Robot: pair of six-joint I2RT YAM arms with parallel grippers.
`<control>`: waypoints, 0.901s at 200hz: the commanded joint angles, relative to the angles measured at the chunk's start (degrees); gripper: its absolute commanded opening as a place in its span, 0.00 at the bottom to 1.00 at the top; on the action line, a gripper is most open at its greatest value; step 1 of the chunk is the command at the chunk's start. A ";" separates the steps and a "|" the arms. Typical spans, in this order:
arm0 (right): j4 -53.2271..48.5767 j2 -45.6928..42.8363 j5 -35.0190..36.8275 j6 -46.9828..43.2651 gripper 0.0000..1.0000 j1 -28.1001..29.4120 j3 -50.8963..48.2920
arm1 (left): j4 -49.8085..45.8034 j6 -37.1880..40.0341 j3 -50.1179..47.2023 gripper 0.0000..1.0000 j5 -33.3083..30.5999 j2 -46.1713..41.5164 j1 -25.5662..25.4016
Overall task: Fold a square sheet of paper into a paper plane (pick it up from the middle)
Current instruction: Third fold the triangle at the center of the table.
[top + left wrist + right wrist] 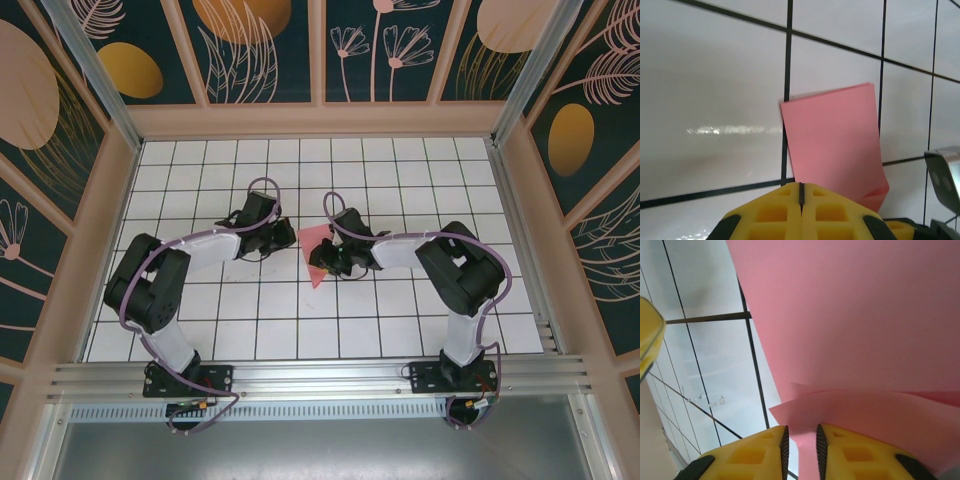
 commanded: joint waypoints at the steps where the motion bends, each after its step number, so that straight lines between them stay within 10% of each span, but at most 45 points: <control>1: -2.99 0.20 1.29 -0.72 0.20 -0.26 -2.04 | 3.38 -0.42 -1.83 0.05 4.68 -2.10 -0.18; 66: -3.63 0.58 1.49 -1.36 0.00 -0.52 -2.26 | 8.28 -2.15 -4.63 0.03 10.79 -2.14 -1.42; 180: -3.81 0.86 1.07 -1.60 0.00 -0.79 -2.05 | 4.12 -1.81 -0.05 0.00 8.04 6.46 -5.63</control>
